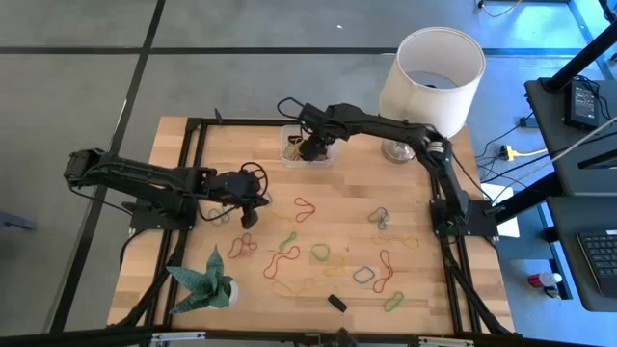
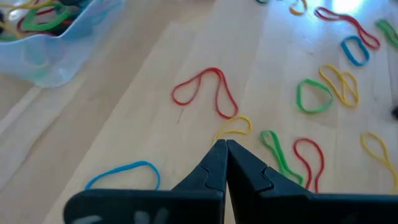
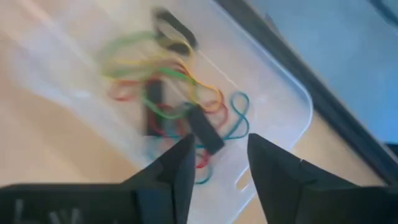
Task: Pick and place rubber bands into bin
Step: Put the red rubber band into the transparent bin
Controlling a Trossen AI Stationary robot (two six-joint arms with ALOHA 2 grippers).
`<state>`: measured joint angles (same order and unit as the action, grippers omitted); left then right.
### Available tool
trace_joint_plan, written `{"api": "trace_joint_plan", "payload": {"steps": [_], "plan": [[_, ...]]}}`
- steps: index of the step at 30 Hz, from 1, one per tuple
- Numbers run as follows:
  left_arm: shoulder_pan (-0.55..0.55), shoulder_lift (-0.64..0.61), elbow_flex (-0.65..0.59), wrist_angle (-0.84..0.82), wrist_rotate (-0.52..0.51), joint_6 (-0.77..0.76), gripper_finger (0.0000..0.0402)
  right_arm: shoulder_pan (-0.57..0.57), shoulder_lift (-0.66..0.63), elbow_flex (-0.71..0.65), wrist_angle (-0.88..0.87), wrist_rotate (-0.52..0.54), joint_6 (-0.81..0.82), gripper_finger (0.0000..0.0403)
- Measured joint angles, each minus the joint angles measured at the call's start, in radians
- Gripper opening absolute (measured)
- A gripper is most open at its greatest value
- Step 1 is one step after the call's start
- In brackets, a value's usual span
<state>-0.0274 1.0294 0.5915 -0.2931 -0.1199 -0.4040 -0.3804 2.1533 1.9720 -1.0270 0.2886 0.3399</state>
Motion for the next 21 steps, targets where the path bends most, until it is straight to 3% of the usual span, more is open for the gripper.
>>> {"api": "trace_joint_plan", "payload": {"steps": [10, 13, 21], "plan": [[-0.064, 0.0, 0.0, -0.042, 0.035, 0.095, 0.0002, 0.208, -0.22, -0.052, -0.062, 0.049, 0.098, 0.0035], [-0.078, 0.0, 0.0, -0.06, 0.035, 0.094, 0.0002, 0.285, -0.288, -0.168, -0.035, 0.055, 0.145, 0.0007], [-0.121, 0.02, 0.1, -0.235, 0.011, 0.086, 0.0002, 0.477, -0.553, -0.607, 0.202, 0.058, 0.303, 0.0004]]}}
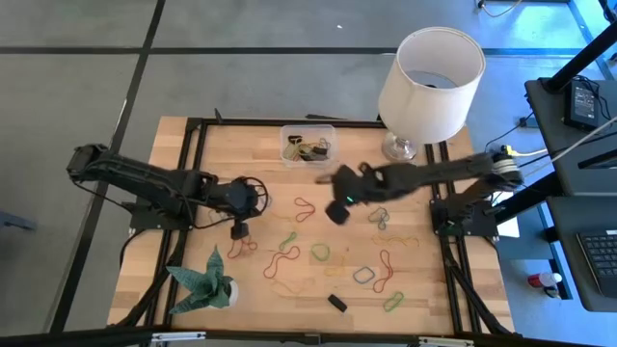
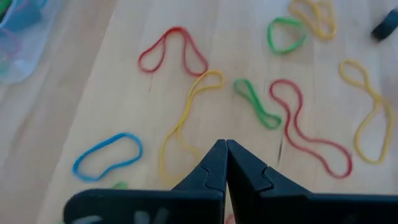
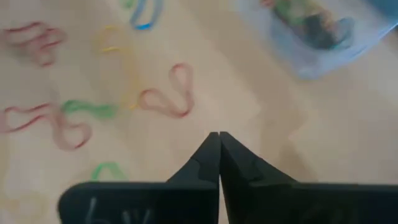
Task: Pick and place rubber bands into bin
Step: Put the red rubber band into the transparent bin
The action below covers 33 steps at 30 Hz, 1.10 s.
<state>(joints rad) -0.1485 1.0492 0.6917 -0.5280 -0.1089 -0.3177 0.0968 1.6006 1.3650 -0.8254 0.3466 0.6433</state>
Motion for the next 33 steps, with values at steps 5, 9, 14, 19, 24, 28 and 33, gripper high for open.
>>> {"api": "trace_joint_plan", "payload": {"steps": [5, 9, 14, 19, 24, 28, 33], "plan": [[-0.032, 0.065, 0.122, -0.172, -0.029, -0.017, 0.0002, 0.092, -0.184, -0.276, 0.148, 0.001, 0.116, 0.001], [-0.059, 0.175, 0.233, -0.319, -0.042, -0.08, 0.0002, 0.156, -0.316, -0.438, 0.184, 0.001, 0.165, 0.0008], [-0.094, 0.351, 0.368, -0.496, -0.053, -0.127, 0.0002, 0.219, -0.455, -0.59, 0.189, 0.001, 0.164, 0.0003], [-0.106, 0.469, 0.431, -0.544, 0.002, -0.224, 0.0004, 0.258, -0.564, -0.699, 0.203, 0.0, 0.161, 0.001], [-0.106, 0.536, 0.43, -0.549, 0.055, -0.398, 0.0038, 0.28, -0.645, -0.773, 0.241, -0.009, 0.159, 0.0011], [-0.104, 0.59, 0.43, -0.549, 0.083, -0.481, 0.0094, 0.282, -0.69, -0.807, 0.247, -0.043, 0.138, 0.0011], [-0.103, 0.682, 0.43, -0.553, 0.151, -0.491, 0.0171, 0.282, -0.716, -0.816, 0.254, -0.06, 0.102, 0.0011]]}}
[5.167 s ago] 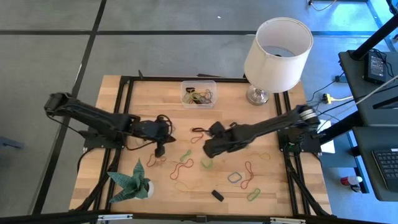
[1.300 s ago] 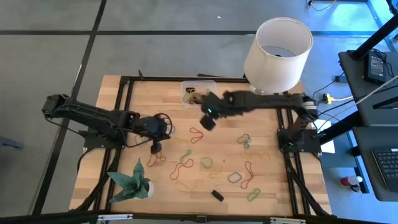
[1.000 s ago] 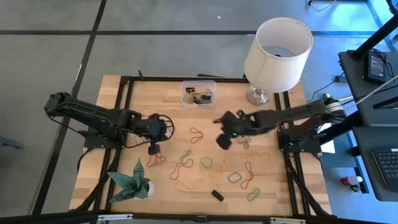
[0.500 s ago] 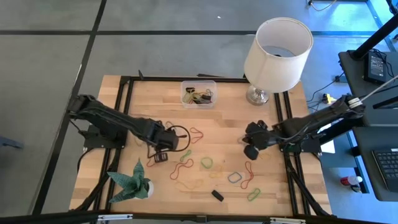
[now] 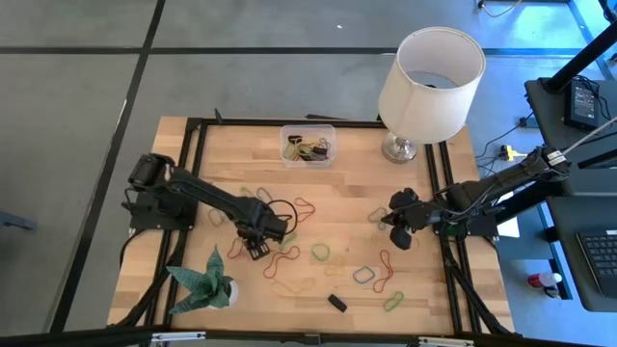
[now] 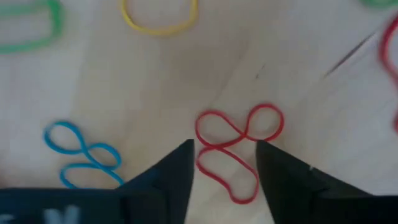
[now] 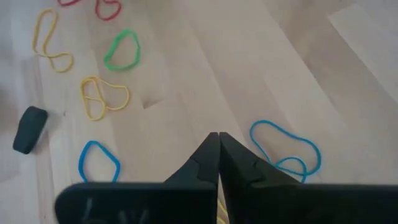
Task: Pick and place rubber bands into bin
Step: Put the red rubber band into the transparent bin
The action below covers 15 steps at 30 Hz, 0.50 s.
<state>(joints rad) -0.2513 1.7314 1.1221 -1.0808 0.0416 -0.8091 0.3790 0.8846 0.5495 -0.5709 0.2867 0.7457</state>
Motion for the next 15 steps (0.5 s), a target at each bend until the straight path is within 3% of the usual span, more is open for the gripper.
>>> {"api": "trace_joint_plan", "payload": {"steps": [7, 15], "plan": [[0.0, 0.135, -0.001, -0.041, 0.058, 0.046, 0.0235, 0.0, -0.002, 0.0, 0.007, -0.003, -0.023, 0.0012], [0.001, 0.215, 0.005, -0.06, 0.075, 0.049, 0.0246, 0.0, -0.002, 0.0, 0.007, -0.03, -0.022, 0.0012]]}}
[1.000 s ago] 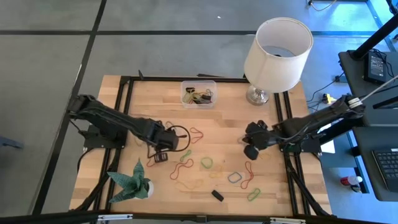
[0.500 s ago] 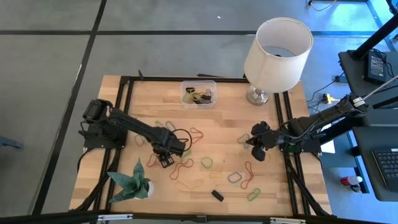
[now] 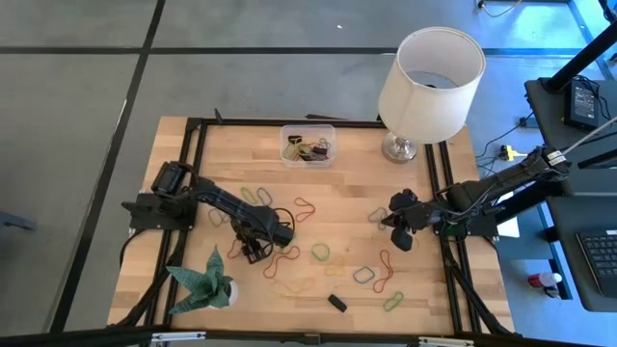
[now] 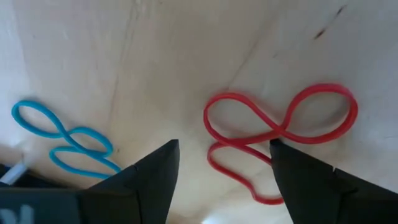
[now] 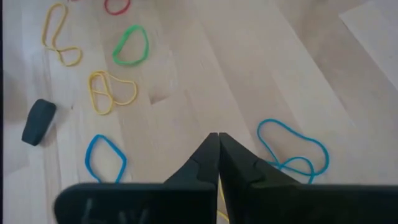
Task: Pick and place rubber bands into bin
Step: Put the red rubber band into the transparent bin
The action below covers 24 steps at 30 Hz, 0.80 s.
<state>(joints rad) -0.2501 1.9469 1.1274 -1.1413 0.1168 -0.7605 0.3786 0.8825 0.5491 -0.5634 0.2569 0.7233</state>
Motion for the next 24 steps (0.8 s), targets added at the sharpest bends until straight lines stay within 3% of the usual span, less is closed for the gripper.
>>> {"api": "trace_joint_plan", "payload": {"steps": [6, 14, 18, 24], "plan": [[0.018, 0.026, -0.002, 0.005, 0.12, 0.055, 0.0185, 0.0, 0.0, 0.0, 0.025, 0.0, 0.0, 0.0012], [0.024, 0.034, 0.026, 0.001, 0.198, 0.009, 0.0015, 0.0, 0.0, 0.0, 0.032, 0.0, 0.0, 0.0012], [0.02, 0.028, 0.103, 0.021, 0.155, -0.038, 0.0003, 0.0, 0.0, 0.0, 0.046, 0.001, -0.004, 0.0012], [0.023, -0.002, 0.267, -0.001, -0.055, -0.081, 0.0002, 0.0, 0.0, 0.0, 0.091, 0.003, -0.051, 0.0012]]}}
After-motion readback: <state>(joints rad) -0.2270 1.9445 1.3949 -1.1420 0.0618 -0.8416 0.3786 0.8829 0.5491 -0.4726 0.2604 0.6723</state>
